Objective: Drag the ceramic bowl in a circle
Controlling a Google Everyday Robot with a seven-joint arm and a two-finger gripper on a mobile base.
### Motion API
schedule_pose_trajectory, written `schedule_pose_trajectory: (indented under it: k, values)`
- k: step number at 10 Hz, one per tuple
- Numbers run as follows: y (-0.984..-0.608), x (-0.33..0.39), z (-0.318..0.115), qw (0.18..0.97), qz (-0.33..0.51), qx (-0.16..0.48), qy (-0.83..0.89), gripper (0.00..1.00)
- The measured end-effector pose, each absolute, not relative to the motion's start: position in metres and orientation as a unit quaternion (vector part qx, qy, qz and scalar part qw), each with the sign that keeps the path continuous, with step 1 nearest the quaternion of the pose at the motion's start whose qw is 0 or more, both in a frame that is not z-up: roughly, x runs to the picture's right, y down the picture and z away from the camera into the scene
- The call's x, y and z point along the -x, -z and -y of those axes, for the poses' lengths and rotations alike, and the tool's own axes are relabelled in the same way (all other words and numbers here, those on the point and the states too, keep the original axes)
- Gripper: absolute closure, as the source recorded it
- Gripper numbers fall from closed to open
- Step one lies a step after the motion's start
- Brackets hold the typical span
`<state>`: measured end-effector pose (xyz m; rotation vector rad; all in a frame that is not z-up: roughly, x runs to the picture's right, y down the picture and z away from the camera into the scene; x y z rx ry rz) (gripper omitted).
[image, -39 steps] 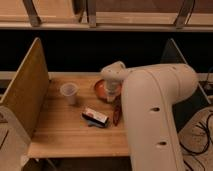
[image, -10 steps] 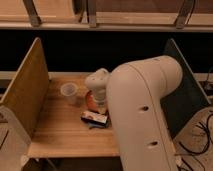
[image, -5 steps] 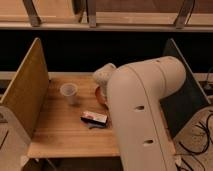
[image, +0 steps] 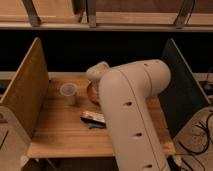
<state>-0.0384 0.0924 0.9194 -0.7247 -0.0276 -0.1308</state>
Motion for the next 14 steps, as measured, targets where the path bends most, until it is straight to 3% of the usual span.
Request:
schedule_pose_trajectory:
  k: [3,8,9,14]
  values:
    - [-0.892,0.047,-0.102,0.931,0.013,0.355,0.079,0.93]
    - [-0.878,0.019,-0.111,0.935,-0.006,0.354,0.027,0.44]
    - [-0.879,0.019,-0.114,0.934,-0.005,0.355,0.022,0.38]
    - [-0.879,0.026,-0.097,0.941,0.000,0.338,0.028,0.37]
